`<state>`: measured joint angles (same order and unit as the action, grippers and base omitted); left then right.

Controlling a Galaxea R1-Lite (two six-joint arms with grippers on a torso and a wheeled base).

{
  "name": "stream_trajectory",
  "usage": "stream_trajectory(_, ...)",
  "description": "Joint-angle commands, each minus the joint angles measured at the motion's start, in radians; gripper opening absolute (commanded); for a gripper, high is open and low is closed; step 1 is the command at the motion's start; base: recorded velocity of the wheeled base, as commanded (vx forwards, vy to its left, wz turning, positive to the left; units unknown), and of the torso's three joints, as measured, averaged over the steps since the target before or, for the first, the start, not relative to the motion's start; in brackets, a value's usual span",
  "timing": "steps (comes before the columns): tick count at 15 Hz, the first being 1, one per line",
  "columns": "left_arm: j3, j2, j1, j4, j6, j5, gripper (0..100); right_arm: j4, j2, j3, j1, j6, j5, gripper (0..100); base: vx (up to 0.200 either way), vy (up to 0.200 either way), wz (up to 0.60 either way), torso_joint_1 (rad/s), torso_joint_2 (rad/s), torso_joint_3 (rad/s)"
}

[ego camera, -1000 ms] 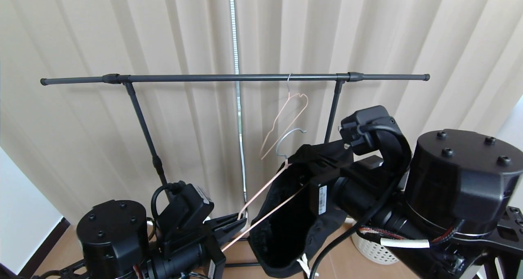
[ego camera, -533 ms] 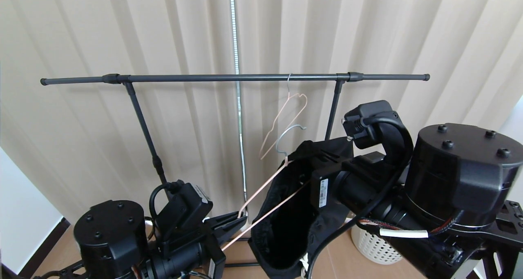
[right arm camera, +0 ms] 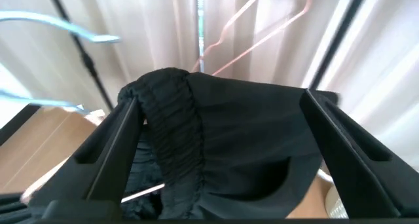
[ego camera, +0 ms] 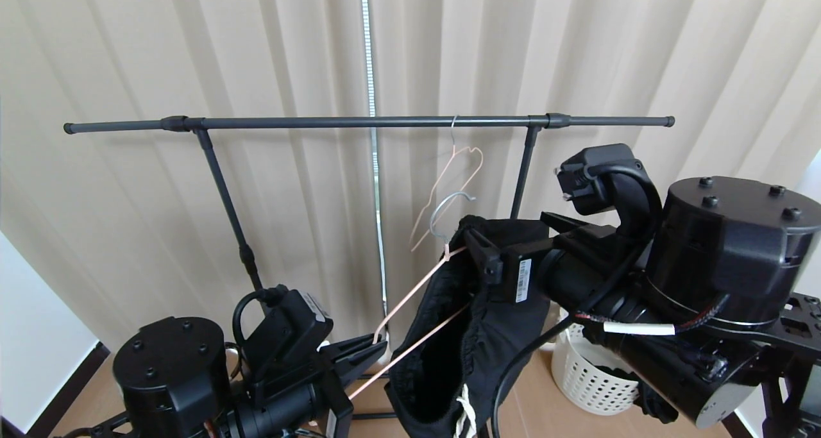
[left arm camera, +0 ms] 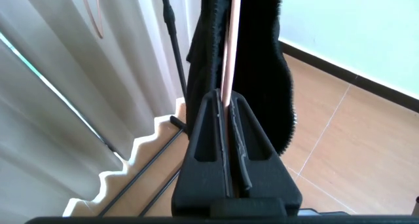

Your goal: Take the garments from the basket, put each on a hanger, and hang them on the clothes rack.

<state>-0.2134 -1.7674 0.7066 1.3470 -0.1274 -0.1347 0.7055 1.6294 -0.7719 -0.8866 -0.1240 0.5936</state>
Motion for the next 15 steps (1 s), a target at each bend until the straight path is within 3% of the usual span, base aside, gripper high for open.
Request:
stream_trajectory(1, 0.006, -0.001, -0.001, 0.029, 0.002, 0.0, 0, 0.0, -0.002, 0.0, 0.017, 0.001, 0.0, 100, 0.0, 0.0, 0.0, 0.0, 0.0, 0.0)
stream_trajectory(9, 0.002, -0.018, -0.002, 0.055, 0.005, 0.0, 0, -0.001, 0.0, 0.01, -0.031, 0.001, -0.003, 100, 0.0, 0.0, 0.0, 0.0, 0.0, 0.0)
stream_trajectory(15, 0.009, -0.047, -0.006, 0.146, 0.023, 0.001, 0, -0.001, -0.002, 0.019, -0.035, 0.003, -0.002, 100, 0.0, 0.0, 0.0, 0.0, 0.0, 0.0)
